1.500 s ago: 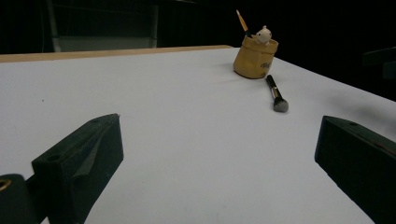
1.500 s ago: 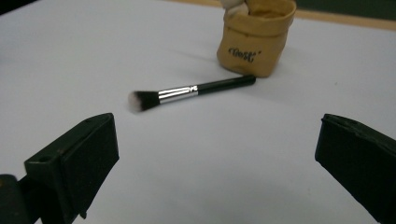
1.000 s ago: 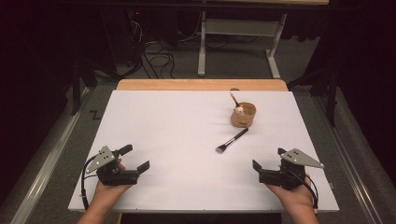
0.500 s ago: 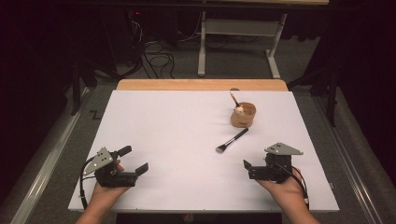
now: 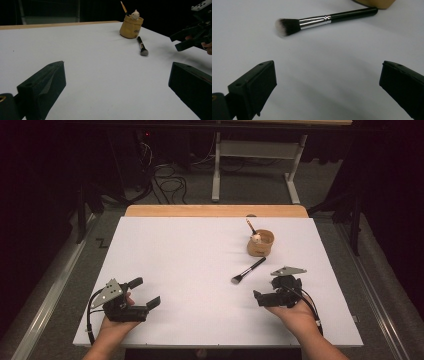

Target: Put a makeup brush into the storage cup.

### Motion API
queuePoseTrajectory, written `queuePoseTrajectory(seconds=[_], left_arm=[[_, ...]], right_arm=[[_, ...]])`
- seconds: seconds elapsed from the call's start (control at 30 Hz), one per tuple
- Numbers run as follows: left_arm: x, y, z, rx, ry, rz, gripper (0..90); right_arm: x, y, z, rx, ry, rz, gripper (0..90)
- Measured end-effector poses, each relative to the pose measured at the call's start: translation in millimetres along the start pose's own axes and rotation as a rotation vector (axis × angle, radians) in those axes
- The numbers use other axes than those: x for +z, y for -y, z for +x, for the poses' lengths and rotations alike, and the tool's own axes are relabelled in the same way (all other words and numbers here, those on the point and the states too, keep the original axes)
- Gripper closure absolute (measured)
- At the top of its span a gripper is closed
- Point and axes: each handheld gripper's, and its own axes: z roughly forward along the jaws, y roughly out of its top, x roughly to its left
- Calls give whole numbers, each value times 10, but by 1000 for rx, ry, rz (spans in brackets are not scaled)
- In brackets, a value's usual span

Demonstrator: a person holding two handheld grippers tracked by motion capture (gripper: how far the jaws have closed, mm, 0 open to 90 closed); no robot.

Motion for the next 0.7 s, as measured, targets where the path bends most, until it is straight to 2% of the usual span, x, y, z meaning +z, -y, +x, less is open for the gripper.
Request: queuePoseTrajectory(seconds=[0.3,0.53,0.7], left_arm=[[8,1,2,-2,5,-1,20],[0,-1,2,0,8,-3,20],[6,-1,-6,3,13,-2,20]], right_arm=[[186,-198,89,0,8,42,43],[342,-366,118,11,23,28,97],[444,-434,88,39,41,22,125]])
